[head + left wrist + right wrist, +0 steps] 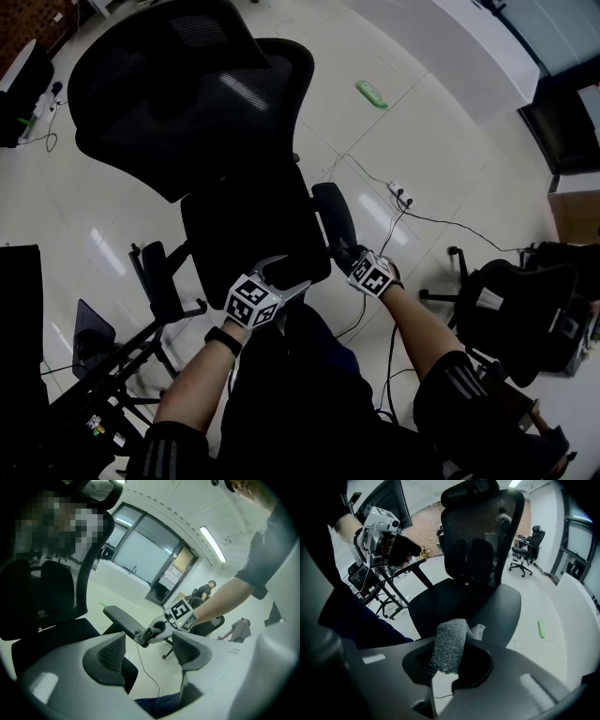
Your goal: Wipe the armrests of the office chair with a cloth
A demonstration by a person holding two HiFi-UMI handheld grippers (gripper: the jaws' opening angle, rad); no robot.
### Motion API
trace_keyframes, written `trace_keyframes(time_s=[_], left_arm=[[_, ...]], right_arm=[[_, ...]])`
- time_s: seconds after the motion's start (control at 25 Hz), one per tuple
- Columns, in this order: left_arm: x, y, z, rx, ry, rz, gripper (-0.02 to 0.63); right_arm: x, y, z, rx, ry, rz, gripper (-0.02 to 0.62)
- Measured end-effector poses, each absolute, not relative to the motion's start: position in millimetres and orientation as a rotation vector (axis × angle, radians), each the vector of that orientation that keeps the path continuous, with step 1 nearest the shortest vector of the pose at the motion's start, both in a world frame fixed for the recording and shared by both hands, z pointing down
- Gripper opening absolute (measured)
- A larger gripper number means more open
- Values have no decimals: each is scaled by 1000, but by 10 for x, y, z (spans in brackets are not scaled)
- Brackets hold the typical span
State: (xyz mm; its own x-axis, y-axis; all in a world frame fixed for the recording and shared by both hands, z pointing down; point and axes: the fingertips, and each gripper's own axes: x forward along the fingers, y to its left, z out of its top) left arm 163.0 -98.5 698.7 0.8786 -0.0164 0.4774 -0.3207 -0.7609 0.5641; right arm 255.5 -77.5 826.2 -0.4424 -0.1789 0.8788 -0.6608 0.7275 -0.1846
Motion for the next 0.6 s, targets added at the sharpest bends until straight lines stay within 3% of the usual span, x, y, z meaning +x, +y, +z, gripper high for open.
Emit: trace_keyframes(time_s=[0.32,0.6], left_arm=[[1301,-951,6937,2371,-297,556,337],[627,-1131,6852,2342,-465,476,337]], right_arm=[[2280,-727,8082,698,-2030,717,37],[1433,-1333,7793,647,-2146,614,38]])
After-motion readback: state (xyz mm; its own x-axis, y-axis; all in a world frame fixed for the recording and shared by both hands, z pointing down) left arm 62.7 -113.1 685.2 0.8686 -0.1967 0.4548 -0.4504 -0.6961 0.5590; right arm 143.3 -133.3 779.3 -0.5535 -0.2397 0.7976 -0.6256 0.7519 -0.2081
